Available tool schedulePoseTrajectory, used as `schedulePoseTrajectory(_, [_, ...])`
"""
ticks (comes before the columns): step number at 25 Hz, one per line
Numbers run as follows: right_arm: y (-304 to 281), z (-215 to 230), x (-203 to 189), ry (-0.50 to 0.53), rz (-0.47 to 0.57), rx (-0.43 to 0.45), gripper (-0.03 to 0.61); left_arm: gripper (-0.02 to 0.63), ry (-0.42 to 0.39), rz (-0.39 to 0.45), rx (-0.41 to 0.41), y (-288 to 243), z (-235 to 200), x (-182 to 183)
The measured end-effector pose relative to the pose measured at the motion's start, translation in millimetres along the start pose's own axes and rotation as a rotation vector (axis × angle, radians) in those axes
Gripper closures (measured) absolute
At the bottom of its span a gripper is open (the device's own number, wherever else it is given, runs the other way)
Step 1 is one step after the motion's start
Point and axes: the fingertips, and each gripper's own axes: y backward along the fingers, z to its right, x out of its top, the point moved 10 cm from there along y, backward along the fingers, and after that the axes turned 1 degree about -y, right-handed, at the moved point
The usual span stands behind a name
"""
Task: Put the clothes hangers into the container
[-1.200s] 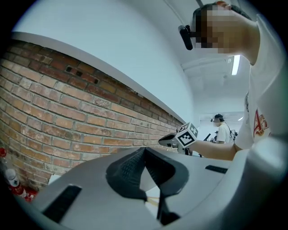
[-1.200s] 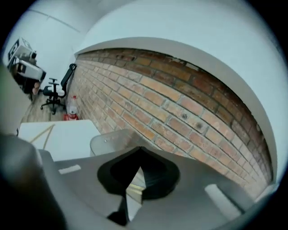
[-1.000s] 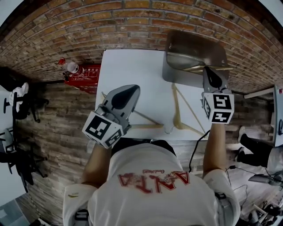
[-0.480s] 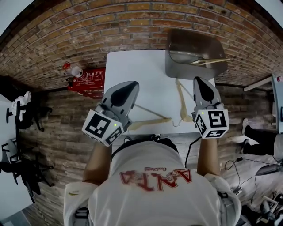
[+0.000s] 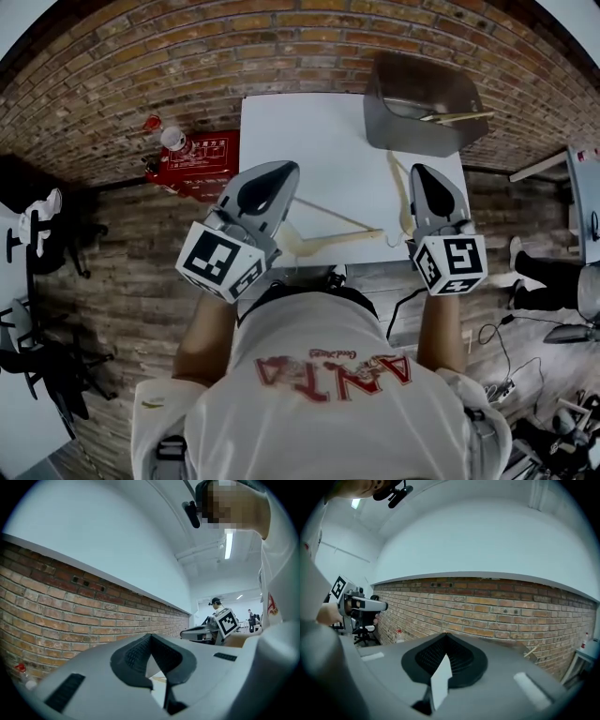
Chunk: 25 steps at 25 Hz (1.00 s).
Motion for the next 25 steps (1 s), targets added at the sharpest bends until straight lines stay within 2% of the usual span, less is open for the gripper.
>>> schedulePoseTrajectory(3, [1.1, -21.8, 1.0, 0.007, -0.007, 0.004, 0.575, 0.604, -0.003, -0.002, 0.004, 18.3, -6.7, -0.5])
schedulePoseTrajectory(6, [1.2, -36.9, 0.5, 0.024, -0.016, 0.010, 0.575, 0.604, 0.016, 0.030, -0.006, 32.0, -10.8, 0.3])
schedulePoseTrajectory(15, [-3.1, -51.4, -7.7, 0.103, -0.070, 0.035, 0.575, 0.604, 0.038, 0.056, 0.021, 46.9, -15.7, -1.6])
schedulePoseTrajectory(18, [-15.0, -58.5, -21.9, 0.166, -0.147, 0.110, 0.574, 0.604, 0.055, 0.036, 0.051, 52.4, -16.7, -6.2])
schedulePoseTrajectory(23, [-47.9, -77.4, -62.6, 0.301, -0.346, 0.295, 0.570, 0.604, 0.083, 0.005, 0.105, 60.9, -25.2, -16.9])
schedulePoseTrajectory(25, [-61.0, -85.4, -85.7, 0.375, -0.427, 0.383, 0.500, 0.604, 0.095, -0.009, 0.132, 63.5, -27.8, -23.0])
